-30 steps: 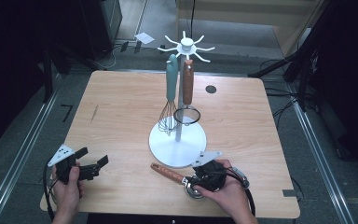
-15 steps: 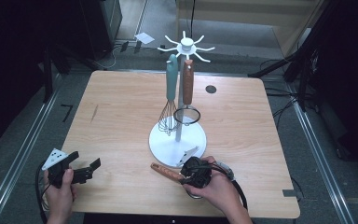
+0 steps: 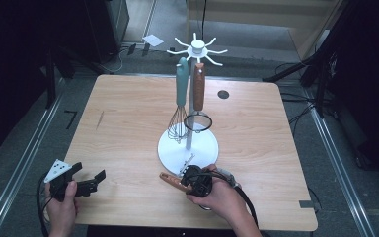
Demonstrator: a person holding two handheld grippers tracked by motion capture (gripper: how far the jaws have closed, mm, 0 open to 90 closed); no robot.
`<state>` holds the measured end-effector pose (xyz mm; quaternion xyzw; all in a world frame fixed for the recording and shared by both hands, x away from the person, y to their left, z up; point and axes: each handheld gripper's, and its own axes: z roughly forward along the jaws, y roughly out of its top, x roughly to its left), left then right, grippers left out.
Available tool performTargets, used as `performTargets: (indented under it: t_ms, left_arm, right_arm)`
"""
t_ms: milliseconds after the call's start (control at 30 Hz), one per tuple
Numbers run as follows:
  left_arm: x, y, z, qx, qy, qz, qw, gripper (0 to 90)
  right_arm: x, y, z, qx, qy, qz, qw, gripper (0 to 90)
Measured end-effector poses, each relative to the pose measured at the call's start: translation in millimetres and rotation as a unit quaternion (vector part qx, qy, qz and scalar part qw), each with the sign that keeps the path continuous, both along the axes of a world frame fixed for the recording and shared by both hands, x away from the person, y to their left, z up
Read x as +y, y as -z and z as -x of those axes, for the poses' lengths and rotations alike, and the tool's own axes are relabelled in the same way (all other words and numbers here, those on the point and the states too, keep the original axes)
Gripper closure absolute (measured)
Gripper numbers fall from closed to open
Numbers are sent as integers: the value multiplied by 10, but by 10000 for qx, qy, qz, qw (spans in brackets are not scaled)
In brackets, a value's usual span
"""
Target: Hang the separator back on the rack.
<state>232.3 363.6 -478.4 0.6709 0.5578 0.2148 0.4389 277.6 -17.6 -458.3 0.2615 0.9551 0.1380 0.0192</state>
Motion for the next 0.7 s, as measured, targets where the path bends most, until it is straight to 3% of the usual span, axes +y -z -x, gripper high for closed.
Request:
performTargets:
  t_ms: [133,233,333,433,533,600,700]
  left_arm:
    - [-10,1,-5,2,17,-9,10000,0]
    - [-12,1,-6,-7,14,-12,10000,0]
    - [-14,3,-10,-8,2,-8,10000,0]
    - [-8,4,-12,-4,-7,2,10000,0]
    - [-6,4,-13,-11,-9,7,10000,0]
    - [-6,6,-14,-17,-14,7,10000,0]
    - [-6,6,-15,-24,-5,13,10000,0]
  right_arm:
    - [47,19,23,-126,-7,201,9997,688]
    - [78,10,62,-91,-63,271,9996,706]
    - [89,10,93,-273,-86,292,9992,711]
    - [52,17,105,-298,38,171,9994,713]
    - [4,15,127,-486,86,127,9987,714]
    - [-50,-19,136,-446,97,-90,9989,714]
    - [-128,-70,145,-551,156,-218,9981,714]
